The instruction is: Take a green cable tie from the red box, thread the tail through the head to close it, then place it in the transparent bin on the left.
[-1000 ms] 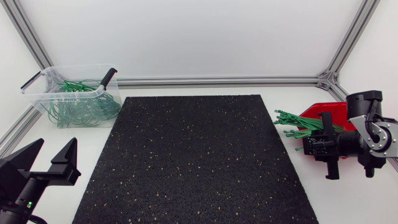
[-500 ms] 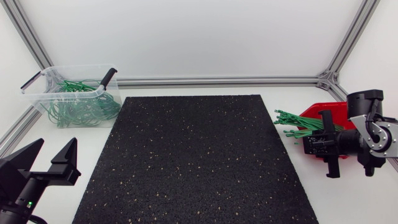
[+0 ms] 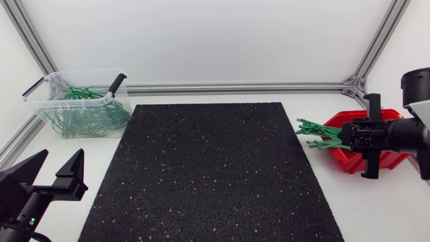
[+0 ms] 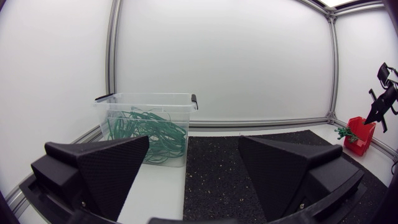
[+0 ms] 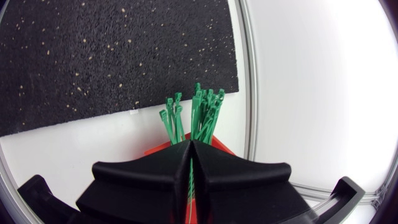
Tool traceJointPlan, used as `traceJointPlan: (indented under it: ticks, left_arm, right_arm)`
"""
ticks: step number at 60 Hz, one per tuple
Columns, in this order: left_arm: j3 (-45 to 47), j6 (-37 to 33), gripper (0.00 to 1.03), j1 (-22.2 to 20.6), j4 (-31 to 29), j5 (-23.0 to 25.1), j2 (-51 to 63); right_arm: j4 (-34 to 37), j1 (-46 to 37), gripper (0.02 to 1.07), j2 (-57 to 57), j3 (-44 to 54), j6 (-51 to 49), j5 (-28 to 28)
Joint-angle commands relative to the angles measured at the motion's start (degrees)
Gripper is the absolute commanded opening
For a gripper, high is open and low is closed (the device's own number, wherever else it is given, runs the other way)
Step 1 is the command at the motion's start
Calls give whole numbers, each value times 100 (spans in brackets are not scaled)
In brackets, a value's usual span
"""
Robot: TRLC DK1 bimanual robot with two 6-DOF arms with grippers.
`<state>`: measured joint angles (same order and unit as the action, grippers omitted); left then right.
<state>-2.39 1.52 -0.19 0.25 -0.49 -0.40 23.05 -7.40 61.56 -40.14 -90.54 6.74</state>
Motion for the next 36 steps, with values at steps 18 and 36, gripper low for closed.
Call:
traceJointPlan:
  ticks: [18, 36]
  left_arm:
    - [231, 24, 100, -78, -69, -12, -39]
    - [231, 33, 100, -236, -87, -12, -39]
  right_arm:
    - [1527, 1083, 8, -1120, -890, 1241, 82]
    - [2134, 2735, 8, -1410, -1145, 2735, -428]
